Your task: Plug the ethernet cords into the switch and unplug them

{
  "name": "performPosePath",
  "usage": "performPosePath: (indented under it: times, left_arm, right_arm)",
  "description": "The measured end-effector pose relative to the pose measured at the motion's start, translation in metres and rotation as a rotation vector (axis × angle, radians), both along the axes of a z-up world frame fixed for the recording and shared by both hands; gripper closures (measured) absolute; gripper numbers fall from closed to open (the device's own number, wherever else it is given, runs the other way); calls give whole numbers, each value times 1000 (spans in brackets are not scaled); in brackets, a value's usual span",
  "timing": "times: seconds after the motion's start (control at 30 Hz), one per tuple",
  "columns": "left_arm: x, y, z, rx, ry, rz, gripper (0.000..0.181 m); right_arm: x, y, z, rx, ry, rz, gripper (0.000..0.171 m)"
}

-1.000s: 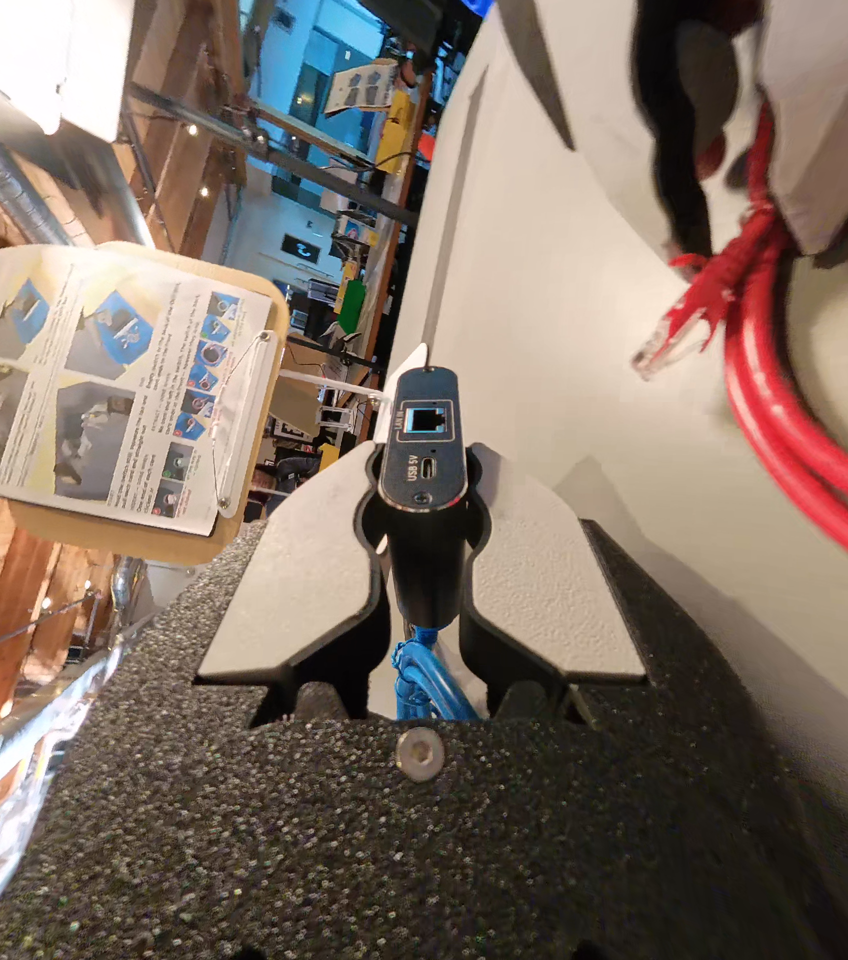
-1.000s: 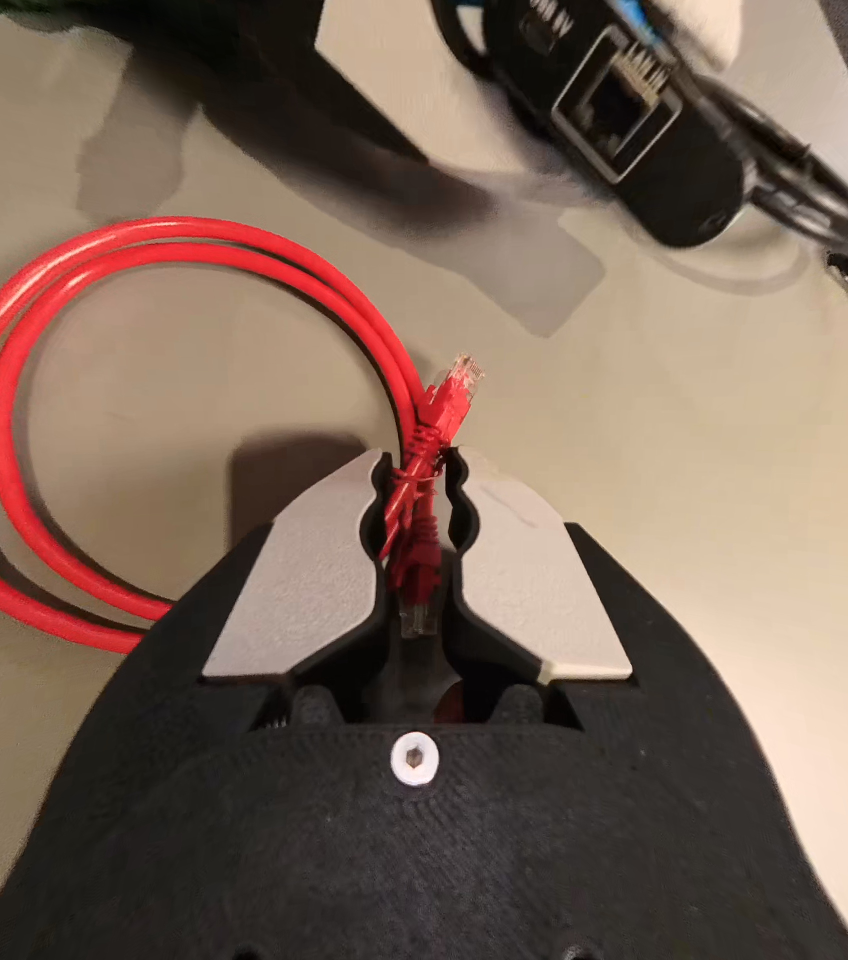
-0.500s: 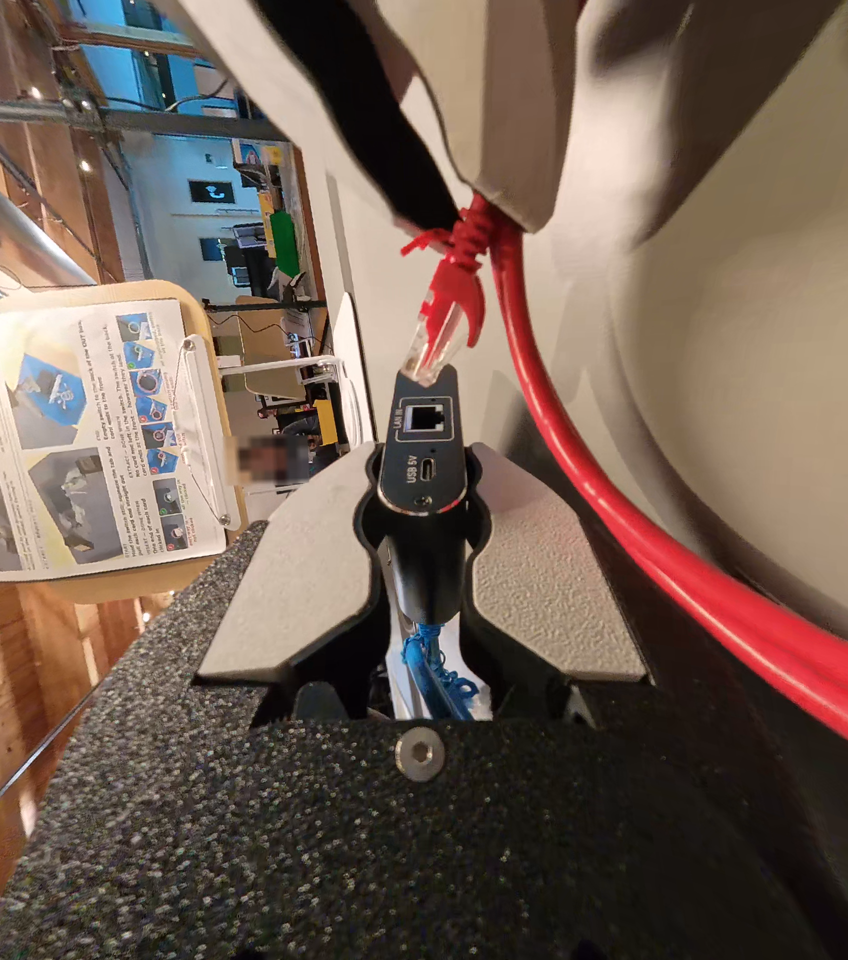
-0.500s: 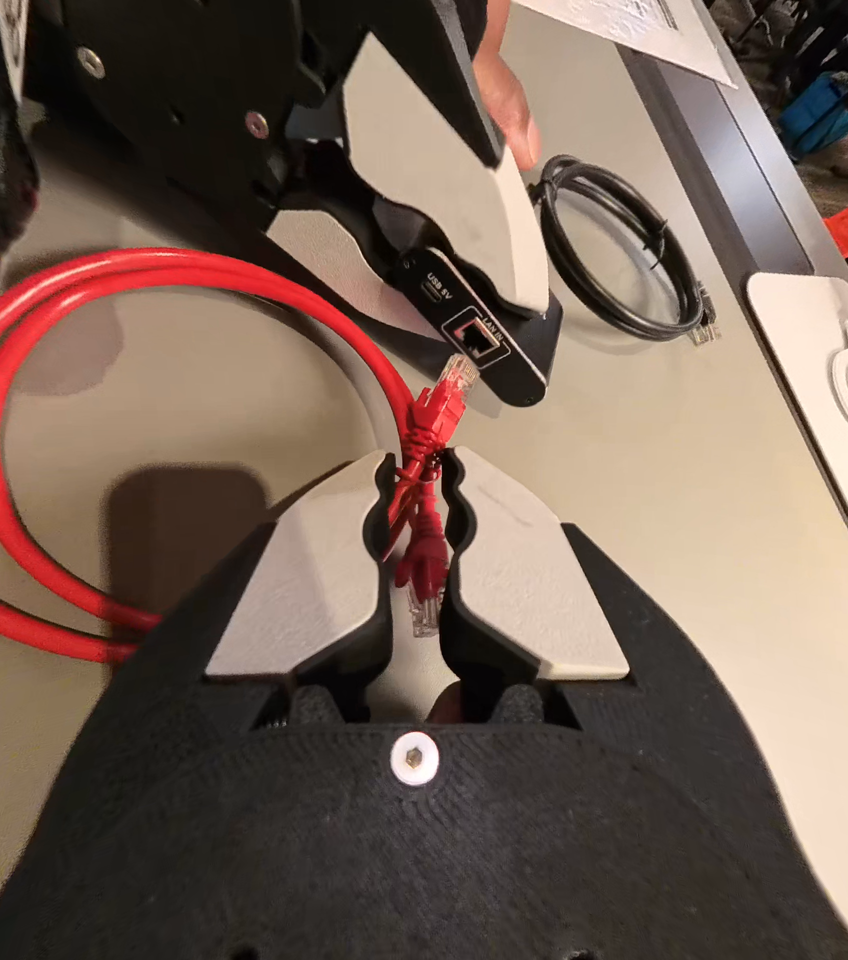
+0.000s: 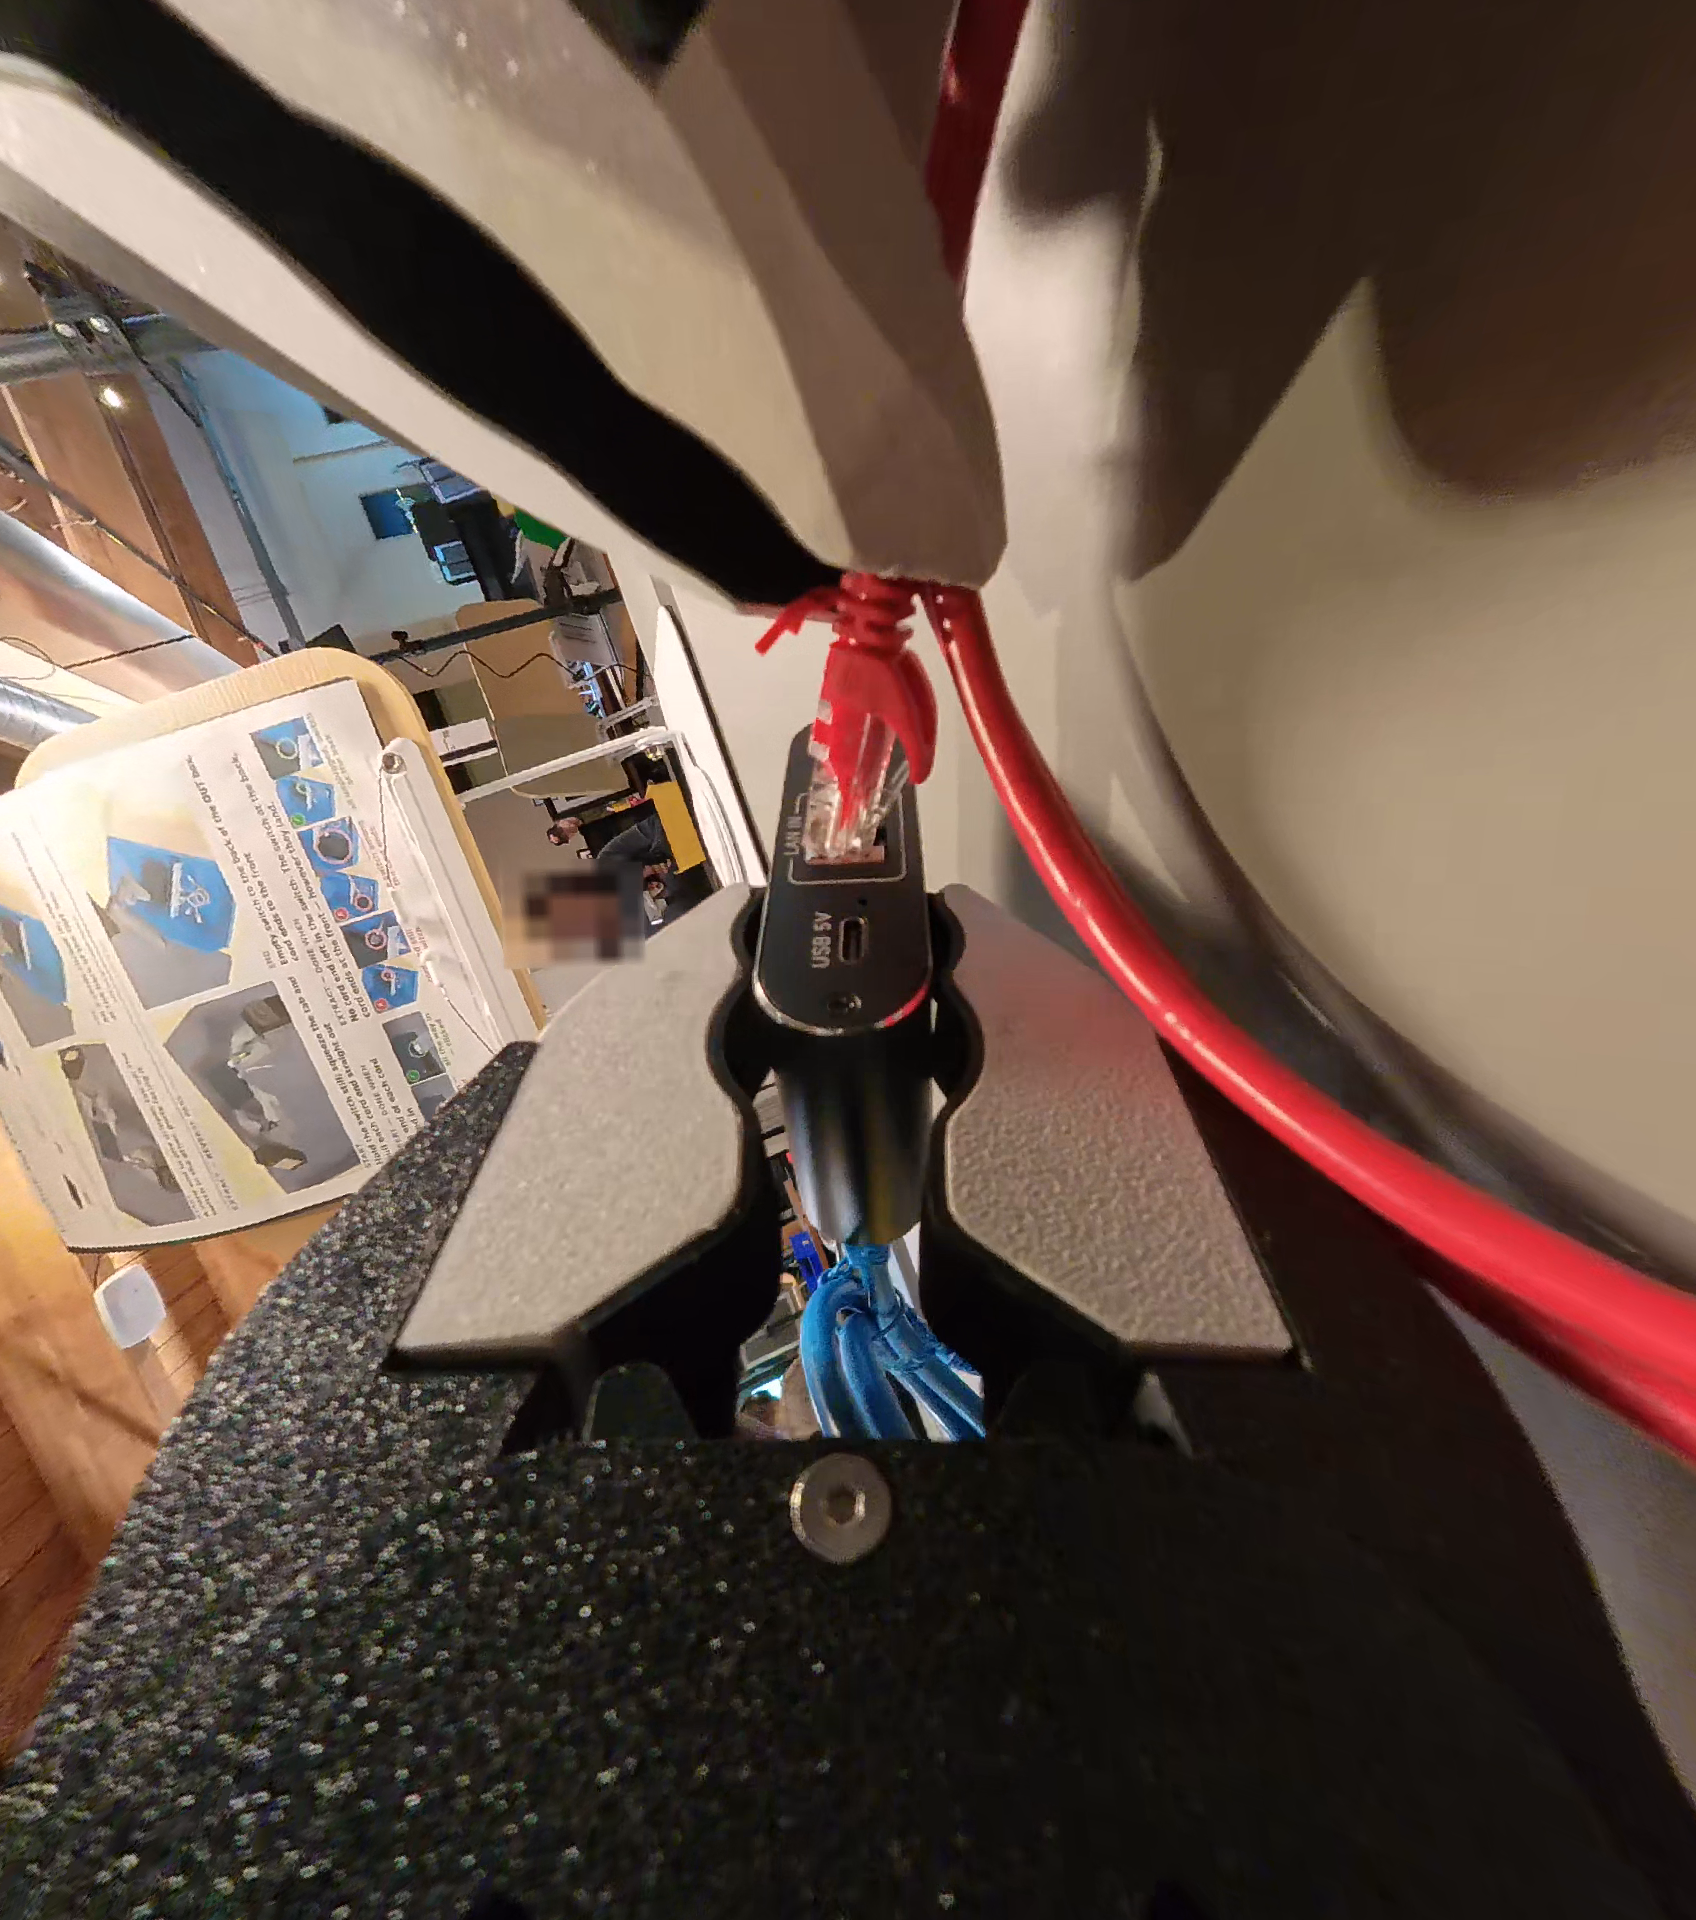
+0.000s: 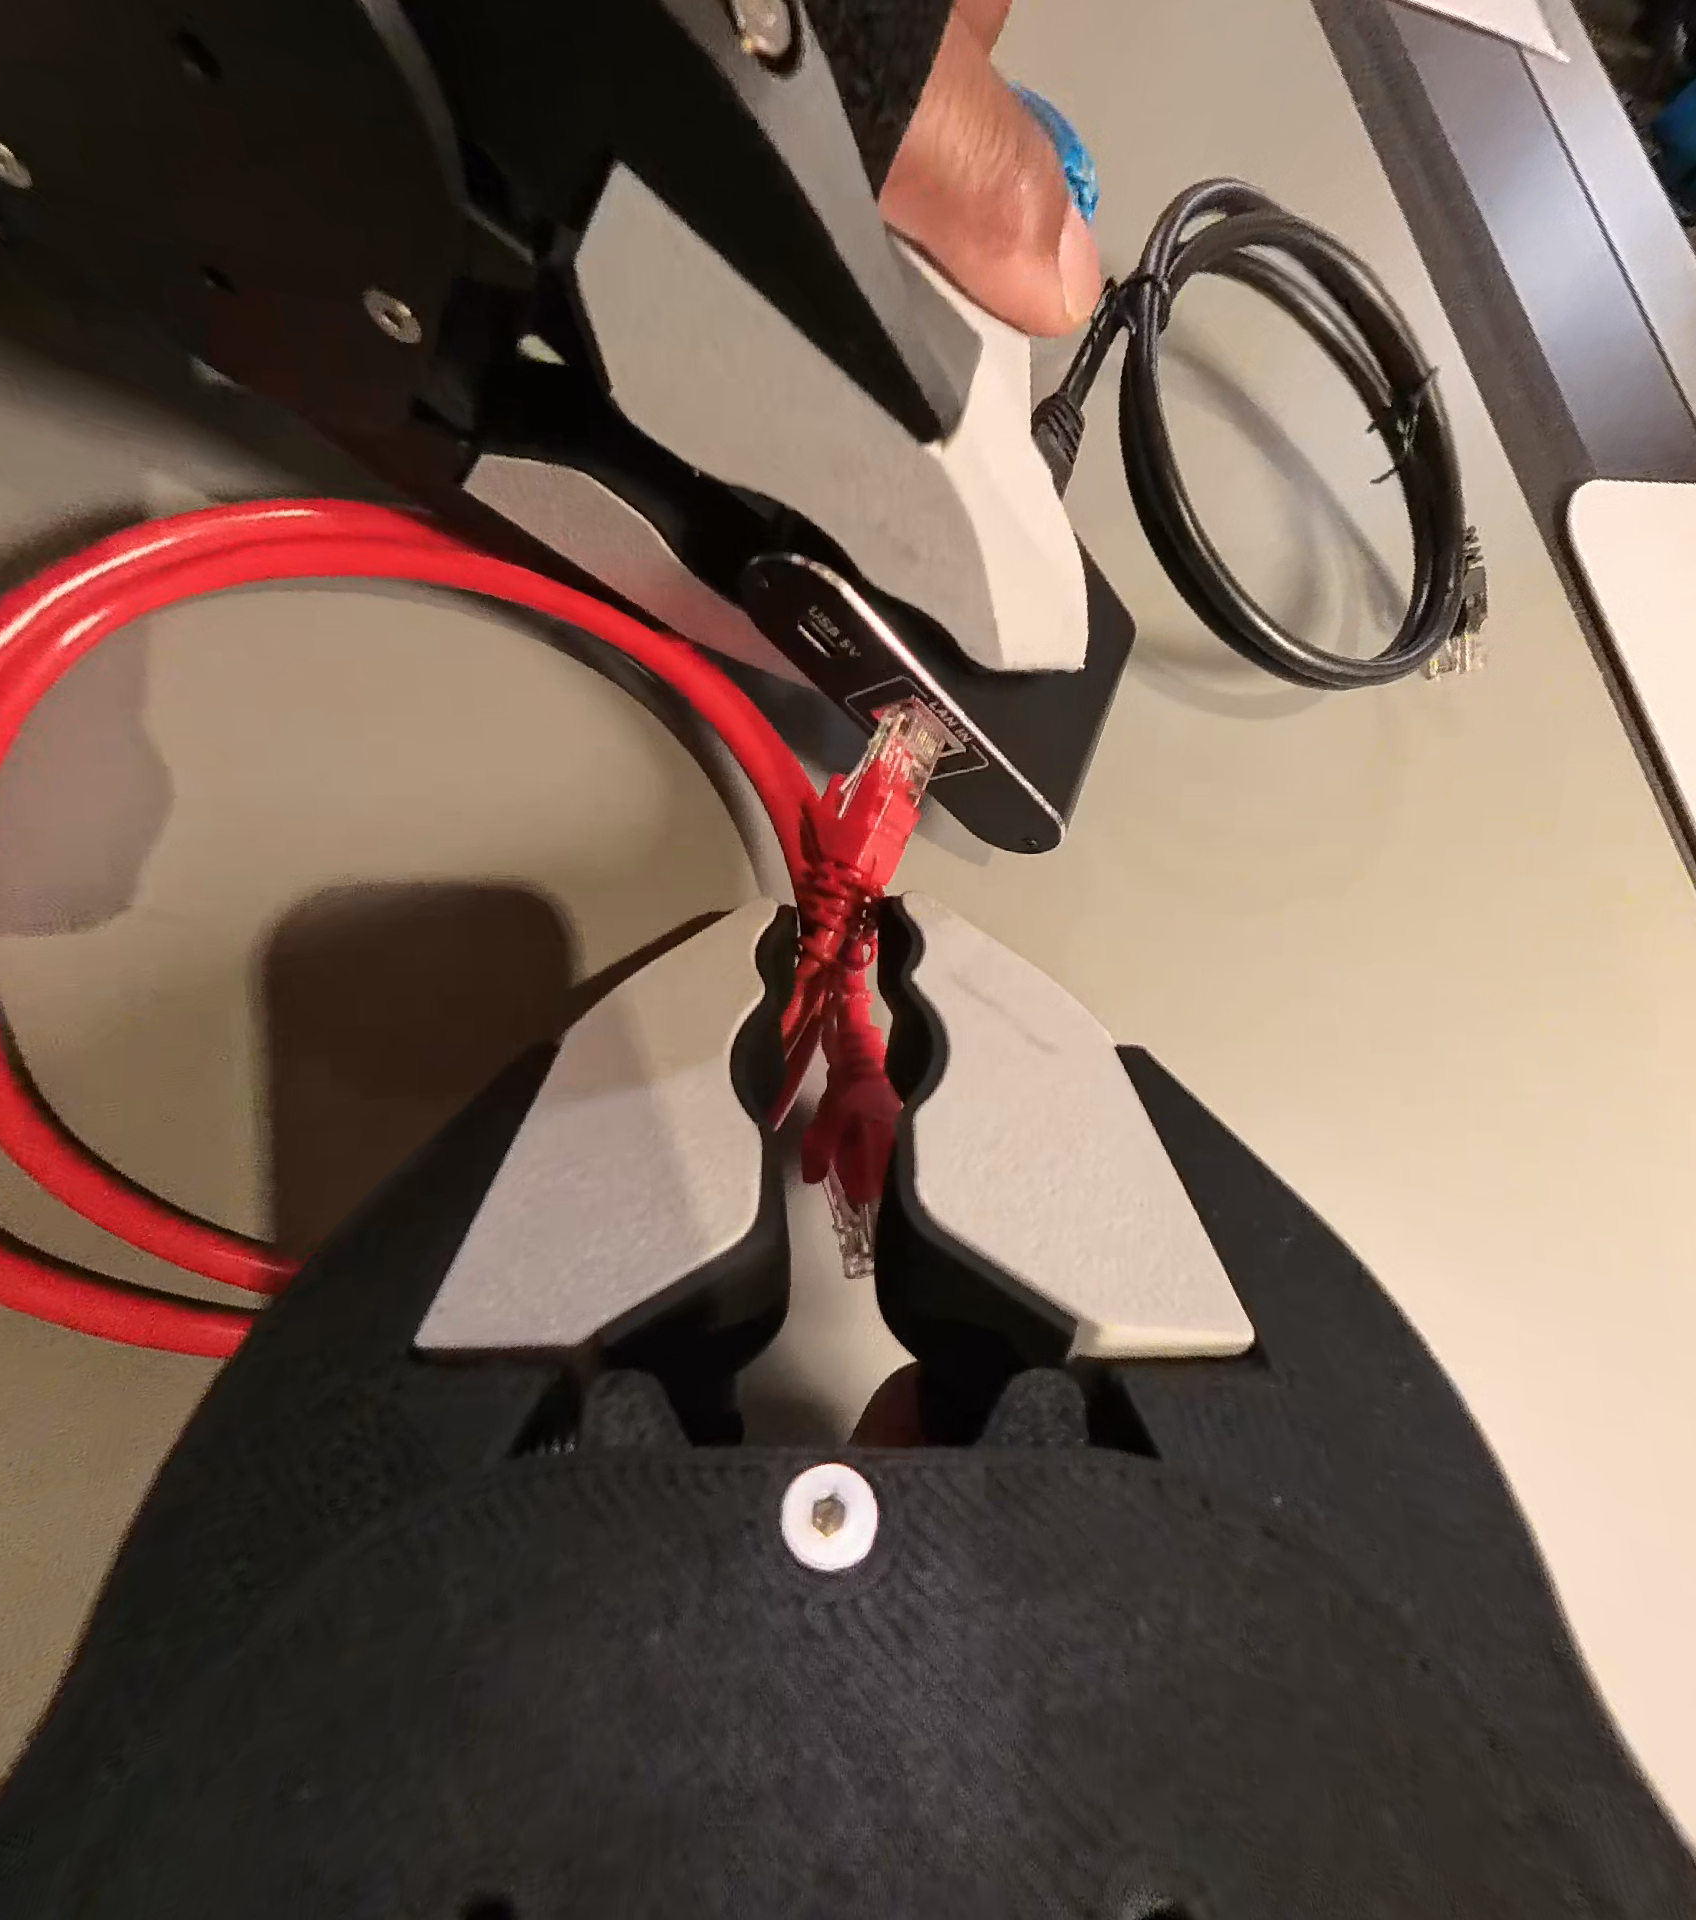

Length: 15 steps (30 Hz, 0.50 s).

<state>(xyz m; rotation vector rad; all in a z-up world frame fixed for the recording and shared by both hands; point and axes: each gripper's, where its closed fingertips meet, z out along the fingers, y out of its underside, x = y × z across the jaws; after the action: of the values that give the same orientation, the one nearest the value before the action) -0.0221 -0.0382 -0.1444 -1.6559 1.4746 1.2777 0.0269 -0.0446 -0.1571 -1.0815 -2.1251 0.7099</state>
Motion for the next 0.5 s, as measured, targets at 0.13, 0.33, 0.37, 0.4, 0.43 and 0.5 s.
performPosePath:
  times: [0.13,0.33,0.37,0.4,0.43,0.5]
  left_arm:
    - [0,-1,-1,-27,54,38,153]
    - [2,-2,-2,-56,81,102,153]
    - [2,-2,-2,-53,78,108,153]
    - [3,-1,-1,-49,69,111,153]
    - [3,-1,-1,-47,54,112,153]
    - [4,-1,-3,-47,16,105,153]
  right_arm:
    - [0,1,0,38,0,-9,157]
    - [1,6,-3,187,7,-12,157]
    - [1,7,-3,216,11,-13,157]
    - [1,8,-2,244,16,-14,157]
    - [1,9,-2,264,19,-13,157]
    - [1,9,-2,276,21,-11,157]
